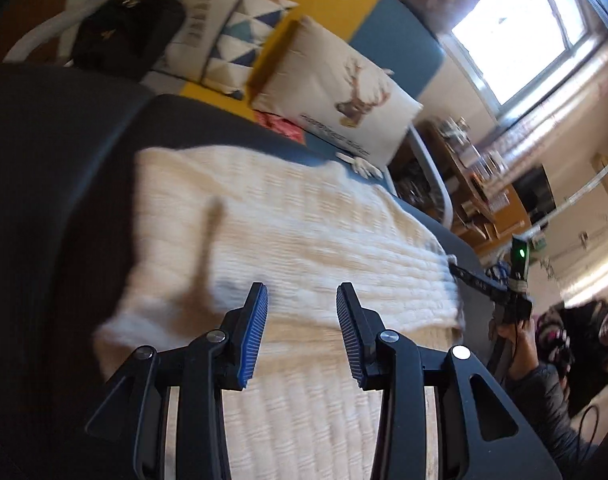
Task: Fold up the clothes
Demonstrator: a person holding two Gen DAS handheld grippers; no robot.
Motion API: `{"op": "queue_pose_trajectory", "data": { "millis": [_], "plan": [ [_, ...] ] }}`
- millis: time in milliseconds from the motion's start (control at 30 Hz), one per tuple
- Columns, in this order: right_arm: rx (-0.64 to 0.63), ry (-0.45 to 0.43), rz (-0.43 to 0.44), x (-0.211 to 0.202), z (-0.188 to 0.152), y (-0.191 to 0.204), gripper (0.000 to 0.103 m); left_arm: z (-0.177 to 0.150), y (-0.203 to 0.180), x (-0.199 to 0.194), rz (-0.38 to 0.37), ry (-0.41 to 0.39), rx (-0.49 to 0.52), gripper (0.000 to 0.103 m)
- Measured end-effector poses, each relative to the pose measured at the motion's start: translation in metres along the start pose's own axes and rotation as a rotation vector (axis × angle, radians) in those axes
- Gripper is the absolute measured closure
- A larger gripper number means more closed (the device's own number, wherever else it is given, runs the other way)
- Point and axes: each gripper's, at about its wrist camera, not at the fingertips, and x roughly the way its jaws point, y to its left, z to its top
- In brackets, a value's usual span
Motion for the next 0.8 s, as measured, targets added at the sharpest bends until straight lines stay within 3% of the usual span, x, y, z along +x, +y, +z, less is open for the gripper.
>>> {"op": "queue_pose_trajectory", "data": {
  "millis": [67,100,133,300,467,700,733,767,800],
  "plan": [
    [0.015,0.001,0.006,-0.003,0.002,0.002,0.088,0.002,0.016,-0.007,0.003,-0.009,-0.041,0.064],
    [0.03,-0.015,-0.008,-0.008,0.003,0.002,0.076,0.004,0.024,-0.009,-0.002,-0.008,-0.062,0.064],
    [0.045,-0.03,-0.02,-0.013,0.003,0.003,0.076,0.006,0.031,-0.01,-0.017,-0.003,-0.088,0.064],
    [0.028,-0.076,0.112,-0.042,-0.005,0.018,0.076,0.014,0.061,-0.009,-0.062,0.023,-0.224,0.061],
    [-0.048,-0.034,0.235,-0.046,-0.021,0.058,0.076,0.02,0.061,0.003,-0.071,0.068,-0.227,0.06],
    [-0.078,0.014,0.259,-0.044,-0.033,0.091,0.076,0.017,0.044,0.023,-0.046,0.144,-0.191,0.06],
    [-0.079,0.015,0.267,-0.045,-0.035,0.096,0.076,0.014,0.042,0.024,-0.037,0.141,-0.183,0.065],
    [-0.087,0.012,0.273,-0.044,-0.034,0.1,0.076,0.012,0.039,0.021,-0.052,0.126,-0.185,0.095],
    [-0.103,0.004,0.269,-0.045,-0.032,0.106,0.076,0.011,0.037,0.016,-0.087,0.115,-0.199,0.095]
  ]
}}
